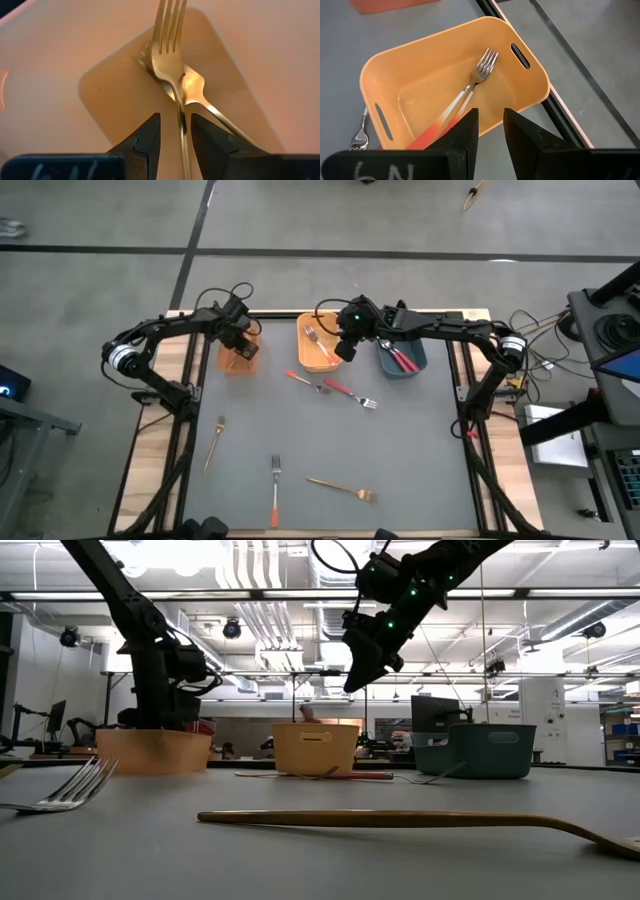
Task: Sort silverware by color (type)
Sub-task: Adjust the gold fork in the orange bin
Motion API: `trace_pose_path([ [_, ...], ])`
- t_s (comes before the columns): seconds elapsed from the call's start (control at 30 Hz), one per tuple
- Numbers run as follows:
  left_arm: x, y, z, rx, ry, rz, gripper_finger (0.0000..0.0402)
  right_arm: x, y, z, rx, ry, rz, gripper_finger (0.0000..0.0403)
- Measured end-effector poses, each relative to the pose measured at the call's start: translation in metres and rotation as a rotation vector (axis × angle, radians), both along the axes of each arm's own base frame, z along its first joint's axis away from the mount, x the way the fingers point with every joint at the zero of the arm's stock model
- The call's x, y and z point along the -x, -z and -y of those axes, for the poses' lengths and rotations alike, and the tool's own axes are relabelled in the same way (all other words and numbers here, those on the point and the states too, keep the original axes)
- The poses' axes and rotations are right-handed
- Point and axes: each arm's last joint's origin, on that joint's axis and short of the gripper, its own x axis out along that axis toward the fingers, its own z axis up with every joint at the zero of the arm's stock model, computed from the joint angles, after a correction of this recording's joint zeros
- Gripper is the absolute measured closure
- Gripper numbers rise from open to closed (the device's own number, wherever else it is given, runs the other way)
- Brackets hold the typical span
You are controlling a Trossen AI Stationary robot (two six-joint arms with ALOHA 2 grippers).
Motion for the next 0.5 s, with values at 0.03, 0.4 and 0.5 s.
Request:
trace_pose_path([
  [0.03,0.0,0.0,0.0,0.0,0.0,0.0,0.0314,0.0,-0.0001,0.0,0.0,0.0,0.0,0.0321],
  [0.4,0.0,-0.0001,-0.0002,-0.003,-0.01,-0.001,0.0327,0.0,-0.0001,0.0,0.0,0.0,0.0,0.0321],
  [0.5,0.0,-0.0001,-0.0003,-0.004,-0.013,0.0,0.0333,0.0,-0.0001,0.0,0.0,0.0,0.0,0.0321],
])
